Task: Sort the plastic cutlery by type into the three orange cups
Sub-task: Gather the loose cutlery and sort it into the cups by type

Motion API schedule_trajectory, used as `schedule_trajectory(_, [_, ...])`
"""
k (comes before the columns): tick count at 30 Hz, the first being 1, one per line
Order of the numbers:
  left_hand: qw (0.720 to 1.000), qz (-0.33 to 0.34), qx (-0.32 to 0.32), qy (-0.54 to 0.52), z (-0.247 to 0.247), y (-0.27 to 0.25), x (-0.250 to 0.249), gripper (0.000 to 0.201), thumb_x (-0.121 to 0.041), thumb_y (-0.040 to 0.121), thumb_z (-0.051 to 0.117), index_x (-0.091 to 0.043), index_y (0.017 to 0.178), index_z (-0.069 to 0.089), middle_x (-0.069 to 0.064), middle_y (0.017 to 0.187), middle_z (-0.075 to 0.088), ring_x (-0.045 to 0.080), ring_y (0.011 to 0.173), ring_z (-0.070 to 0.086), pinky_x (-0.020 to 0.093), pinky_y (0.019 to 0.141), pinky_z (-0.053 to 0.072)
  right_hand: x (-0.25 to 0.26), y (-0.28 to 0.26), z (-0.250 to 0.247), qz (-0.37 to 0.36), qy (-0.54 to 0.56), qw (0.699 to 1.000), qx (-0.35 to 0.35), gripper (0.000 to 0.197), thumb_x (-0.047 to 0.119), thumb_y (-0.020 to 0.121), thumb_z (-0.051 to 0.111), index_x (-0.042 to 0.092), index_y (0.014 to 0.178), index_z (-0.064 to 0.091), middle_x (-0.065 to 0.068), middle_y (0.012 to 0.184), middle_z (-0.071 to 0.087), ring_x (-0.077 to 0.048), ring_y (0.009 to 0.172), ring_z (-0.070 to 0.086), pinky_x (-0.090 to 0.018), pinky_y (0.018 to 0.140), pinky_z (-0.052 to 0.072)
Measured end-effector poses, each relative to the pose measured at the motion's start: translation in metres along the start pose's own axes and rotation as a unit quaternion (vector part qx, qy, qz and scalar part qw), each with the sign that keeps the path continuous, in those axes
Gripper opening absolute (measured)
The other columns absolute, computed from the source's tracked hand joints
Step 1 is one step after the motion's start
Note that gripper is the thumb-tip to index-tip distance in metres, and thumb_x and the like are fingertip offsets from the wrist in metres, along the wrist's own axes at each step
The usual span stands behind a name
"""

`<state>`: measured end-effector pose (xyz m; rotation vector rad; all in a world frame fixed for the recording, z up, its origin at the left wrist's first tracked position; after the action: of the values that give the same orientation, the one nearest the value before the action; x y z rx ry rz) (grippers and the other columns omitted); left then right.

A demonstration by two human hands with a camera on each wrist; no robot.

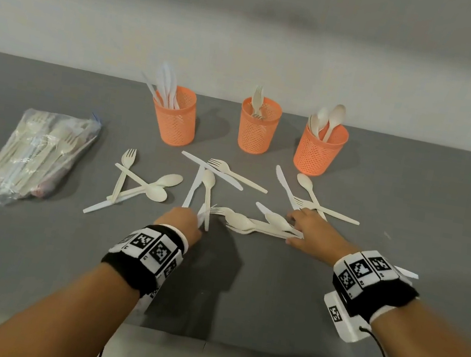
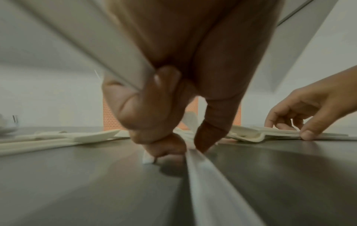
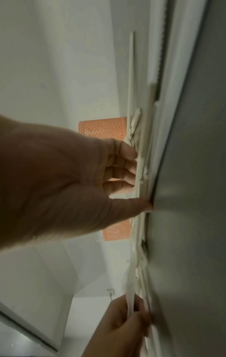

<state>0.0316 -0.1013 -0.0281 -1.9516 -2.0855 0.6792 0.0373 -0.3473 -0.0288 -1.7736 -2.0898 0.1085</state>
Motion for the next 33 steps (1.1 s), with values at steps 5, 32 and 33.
schedule_trajectory(5, [0.999,-0.008,-0.025,-0.032,-0.007,-0.003,0.006,0.025,-0.013,0.089,0.05,0.003,0.108,0.056,0.019,0.111,0.062,0.033,0.103,0.06,0.033,0.081,0.045,-0.007,0.001,0.0,0.008,0.025,1.0,0.004,0.042,0.026,0.085,0.063,0.008,0.121,0.051,-0.011,0.124,0.05,-0.024,0.116,0.046,-0.032,0.096,0.039])
schedule_trajectory(32, [0.809,0.036,-0.116,-0.575,-0.015,-0.007,-0.087,0.04,-0.048,0.082,0.061,-0.009,0.076,0.058,0.0,0.05,0.037,0.015,0.044,0.036,0.024,0.05,0.036,0.016,0.008,-0.034,-0.078,-0.006,0.993,-0.086,0.023,0.012,0.096,0.034,0.003,0.116,0.042,-0.02,0.098,0.062,-0.038,0.088,0.06,-0.044,0.077,0.048])
schedule_trajectory(33, [0.8,0.018,-0.096,-0.591,-0.015,-0.004,-0.091,0.048,-0.055,0.08,0.06,-0.007,0.08,0.06,0.0,0.049,0.036,0.015,0.041,0.036,0.023,0.048,0.036,0.019,0.007,-0.034,-0.088,-0.017,0.992,-0.088,0.025,0.01,0.096,0.035,0.004,0.119,0.042,-0.019,0.097,0.064,-0.036,0.087,0.062,-0.042,0.076,0.048])
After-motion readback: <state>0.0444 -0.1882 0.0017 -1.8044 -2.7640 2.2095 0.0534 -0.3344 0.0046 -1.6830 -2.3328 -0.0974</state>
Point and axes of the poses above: each hand's wrist, its own y-axis towards the middle knuckle, its own z-axis out of the palm, x = y × z, the point moved 2 cm from there along y, towards the middle knuckle
